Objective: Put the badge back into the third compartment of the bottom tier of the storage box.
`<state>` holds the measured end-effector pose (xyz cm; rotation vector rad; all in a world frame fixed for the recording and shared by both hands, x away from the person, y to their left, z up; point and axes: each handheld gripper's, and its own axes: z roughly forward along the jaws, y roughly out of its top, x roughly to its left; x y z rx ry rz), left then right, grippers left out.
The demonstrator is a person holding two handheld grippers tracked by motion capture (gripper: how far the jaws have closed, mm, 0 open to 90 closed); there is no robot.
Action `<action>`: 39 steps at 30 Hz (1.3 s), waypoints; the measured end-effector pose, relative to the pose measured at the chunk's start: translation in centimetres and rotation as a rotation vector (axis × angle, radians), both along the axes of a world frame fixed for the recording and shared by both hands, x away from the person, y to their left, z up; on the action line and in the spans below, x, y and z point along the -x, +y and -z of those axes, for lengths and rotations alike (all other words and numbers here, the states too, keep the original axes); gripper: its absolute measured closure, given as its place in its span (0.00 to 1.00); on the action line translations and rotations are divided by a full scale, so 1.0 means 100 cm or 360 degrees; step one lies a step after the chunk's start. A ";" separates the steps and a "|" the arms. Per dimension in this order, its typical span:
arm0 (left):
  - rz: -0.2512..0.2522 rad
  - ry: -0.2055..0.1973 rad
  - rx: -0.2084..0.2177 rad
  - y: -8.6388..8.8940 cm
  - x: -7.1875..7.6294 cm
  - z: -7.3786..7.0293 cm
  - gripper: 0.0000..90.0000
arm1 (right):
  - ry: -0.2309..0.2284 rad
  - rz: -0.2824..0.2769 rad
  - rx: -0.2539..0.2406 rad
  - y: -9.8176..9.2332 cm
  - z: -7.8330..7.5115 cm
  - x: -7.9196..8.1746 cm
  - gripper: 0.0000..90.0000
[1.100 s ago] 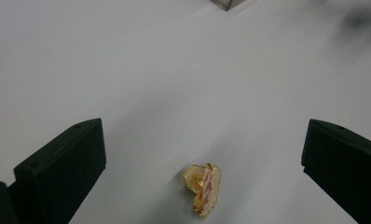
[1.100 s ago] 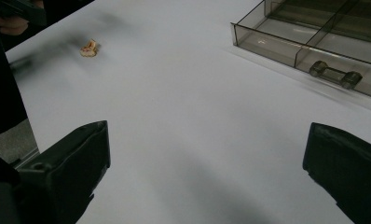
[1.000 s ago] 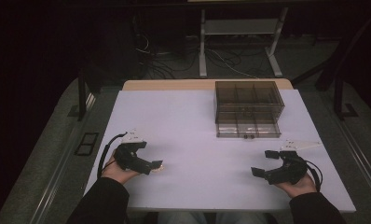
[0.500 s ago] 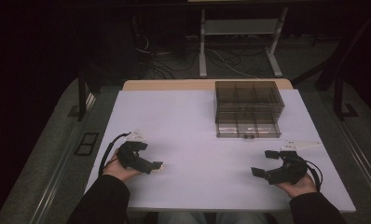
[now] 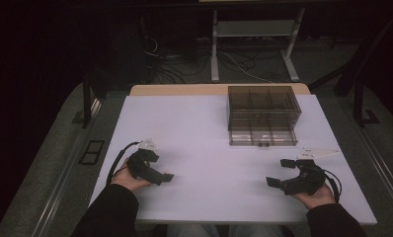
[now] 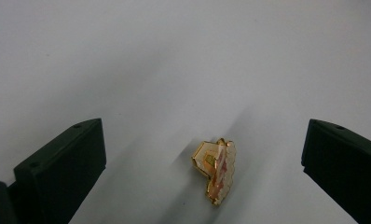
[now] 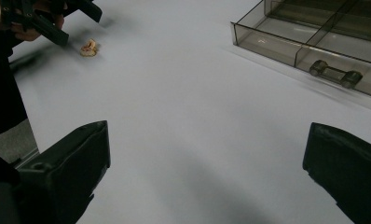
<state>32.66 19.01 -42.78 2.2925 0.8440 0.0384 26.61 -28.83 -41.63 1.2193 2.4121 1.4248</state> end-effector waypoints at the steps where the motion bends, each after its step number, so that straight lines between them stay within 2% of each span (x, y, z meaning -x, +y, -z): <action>1: 0.0006 0.0016 -0.0007 0.000 0.000 0.000 0.00 | 0.0001 -0.0001 0.0000 0.000 0.000 0.000 0.00; 6: 0.0051 0.0027 -0.0045 -0.002 -0.001 0.002 0.00 | 0.0004 -0.0002 0.0004 0.000 0.000 0.000 0.00; 9: 0.0048 0.0058 -0.0050 -0.003 0.001 0.003 0.00 | 0.0006 -0.0002 0.0004 0.000 0.000 0.000 0.00; 13: 0.0073 0.0081 -0.0049 -0.004 0.001 0.003 0.06 | 0.0006 -0.0003 0.0005 0.000 0.000 0.000 0.00; 17: 0.0127 0.0140 -0.0045 -0.004 0.001 0.005 0.16 | 0.0005 -0.0002 0.0003 0.000 0.000 0.000 0.00; 18: 0.0153 0.0141 -0.0059 -0.004 0.002 0.005 0.18 | 0.0007 -0.0001 0.0001 0.000 0.000 0.000 0.00; 25: 0.0164 0.0125 -0.0044 -0.003 0.001 0.004 0.33 | 0.0006 -0.0002 -0.0001 0.000 0.000 0.000 0.00; 33: 0.0137 0.0125 -0.0027 -0.001 -0.001 0.005 0.44 | 0.0007 -0.0004 0.0000 0.000 0.000 0.000 0.00; 37: 0.0128 0.0117 -0.0020 -0.002 -0.001 0.006 0.53 | 0.0008 -0.0004 -0.0001 0.000 0.000 0.000 0.00; 39: 0.0134 0.0099 -0.0040 -0.001 -0.001 0.005 0.59 | 0.0005 -0.0001 -0.0007 0.000 0.000 0.000 0.00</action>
